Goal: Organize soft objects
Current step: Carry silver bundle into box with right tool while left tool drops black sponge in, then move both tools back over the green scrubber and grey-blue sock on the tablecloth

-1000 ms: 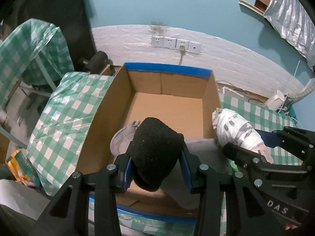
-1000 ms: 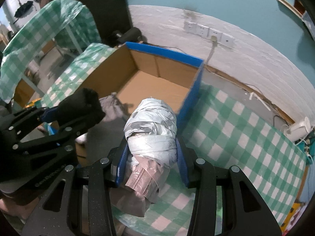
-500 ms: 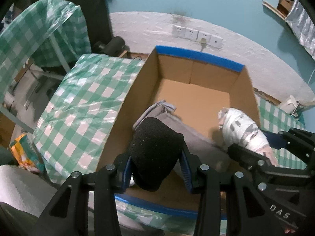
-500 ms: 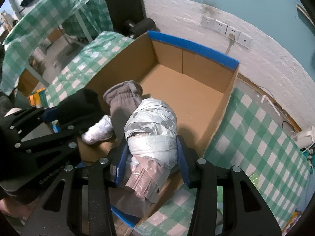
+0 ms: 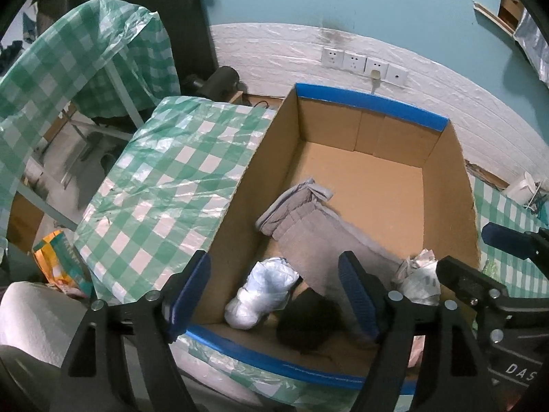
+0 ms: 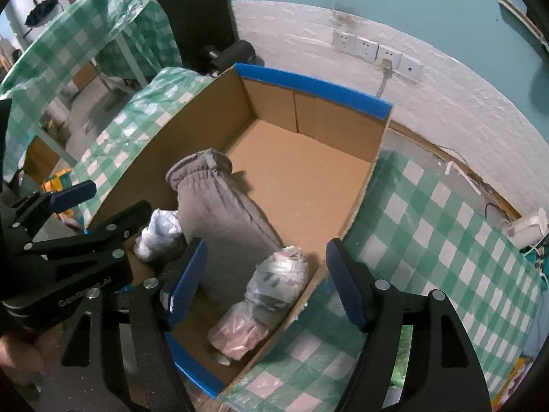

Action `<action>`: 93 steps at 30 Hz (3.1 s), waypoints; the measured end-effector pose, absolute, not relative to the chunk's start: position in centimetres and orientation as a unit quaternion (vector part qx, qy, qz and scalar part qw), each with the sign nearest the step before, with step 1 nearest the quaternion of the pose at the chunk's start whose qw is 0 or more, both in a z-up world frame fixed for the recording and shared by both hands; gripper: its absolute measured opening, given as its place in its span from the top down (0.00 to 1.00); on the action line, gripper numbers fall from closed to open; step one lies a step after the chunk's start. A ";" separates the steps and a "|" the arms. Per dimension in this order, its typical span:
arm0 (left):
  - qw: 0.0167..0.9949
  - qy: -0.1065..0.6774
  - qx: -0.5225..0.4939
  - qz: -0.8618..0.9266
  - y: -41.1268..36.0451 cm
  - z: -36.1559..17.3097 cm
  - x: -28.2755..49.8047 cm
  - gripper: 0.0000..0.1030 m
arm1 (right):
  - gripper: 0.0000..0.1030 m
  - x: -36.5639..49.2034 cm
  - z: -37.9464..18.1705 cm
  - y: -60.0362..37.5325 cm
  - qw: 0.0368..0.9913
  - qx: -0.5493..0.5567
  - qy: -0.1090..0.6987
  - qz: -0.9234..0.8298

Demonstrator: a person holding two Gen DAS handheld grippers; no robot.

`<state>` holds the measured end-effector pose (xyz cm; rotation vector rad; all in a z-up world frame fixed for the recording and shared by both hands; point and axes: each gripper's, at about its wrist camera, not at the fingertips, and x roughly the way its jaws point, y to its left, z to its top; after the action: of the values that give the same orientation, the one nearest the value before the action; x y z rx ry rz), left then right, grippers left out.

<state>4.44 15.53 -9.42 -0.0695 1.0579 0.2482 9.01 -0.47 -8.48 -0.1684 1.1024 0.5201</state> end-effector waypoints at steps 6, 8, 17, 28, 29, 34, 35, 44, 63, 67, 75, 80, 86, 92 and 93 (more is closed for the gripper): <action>0.860 0.498 -0.035 0.105 14.9 -9.0 4.4 0.22 | 0.29 9.0 -7.8 -1.6 0.822 -0.069 0.513 0.239; 0.862 0.496 -0.041 0.097 14.6 -8.8 4.3 0.22 | 0.29 8.9 -7.7 -1.9 0.823 -0.068 0.511 0.238; 0.873 0.480 -0.038 0.074 12.4 -7.6 4.2 0.22 | 0.29 8.5 -6.9 -4.4 0.834 -0.058 0.502 0.223; 0.879 0.475 -0.013 0.038 8.5 -6.9 4.4 0.21 | 0.29 8.0 -6.2 -8.3 0.843 -0.044 0.498 0.197; 0.879 0.475 -0.013 0.033 8.0 -6.9 4.5 0.20 | 0.29 7.9 -6.2 -8.8 0.844 -0.045 0.497 0.193; 0.881 0.473 0.007 0.007 5.1 -6.6 4.8 0.20 | 0.29 7.6 -6.2 -11.3 0.849 -0.041 0.497 0.174; 0.881 0.472 0.011 0.002 4.5 -6.5 4.8 0.20 | 0.29 7.5 -6.2 -12.0 0.850 -0.040 0.497 0.169; 0.880 0.471 0.043 -0.041 -0.3 -6.3 5.0 0.19 | 0.29 6.9 -6.9 -17.7 0.854 -0.017 0.505 0.121; 0.853 0.500 0.119 -0.086 -7.7 -9.5 5.1 0.19 | 0.29 5.8 -9.6 -25.0 0.845 0.011 0.530 0.071; 0.845 0.511 0.134 -0.090 -8.7 -10.7 5.1 0.19 | 0.29 5.9 -11.2 -25.8 0.836 0.012 0.546 0.063; 0.826 0.535 0.155 -0.089 -9.9 -13.3 5.4 0.19 | 0.29 6.0 -13.6 -25.9 0.821 0.006 0.568 0.060; 0.817 0.546 0.162 -0.083 -9.7 -14.4 5.6 0.19 | 0.29 4.9 -14.5 -25.4 0.812 0.007 0.579 0.074; 0.810 0.558 0.160 -0.076 -9.2 -15.5 6.0 0.19 | 0.29 3.1 -15.5 -23.7 0.802 -0.012 0.590 0.089; 0.803 0.564 0.170 -0.087 -9.7 -16.3 5.6 0.19 | 0.29 1.8 -16.9 -23.1 0.789 -0.013 0.607 0.094; 0.802 0.565 0.174 -0.088 -9.7 -16.4 5.6 0.19 | 0.29 1.6 -17.2 -23.0 0.786 -0.013 0.611 0.092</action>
<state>5.56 -9.69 -16.40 0.3725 1.2107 -0.1878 1.59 -23.03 -17.16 -0.0279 1.3171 0.1989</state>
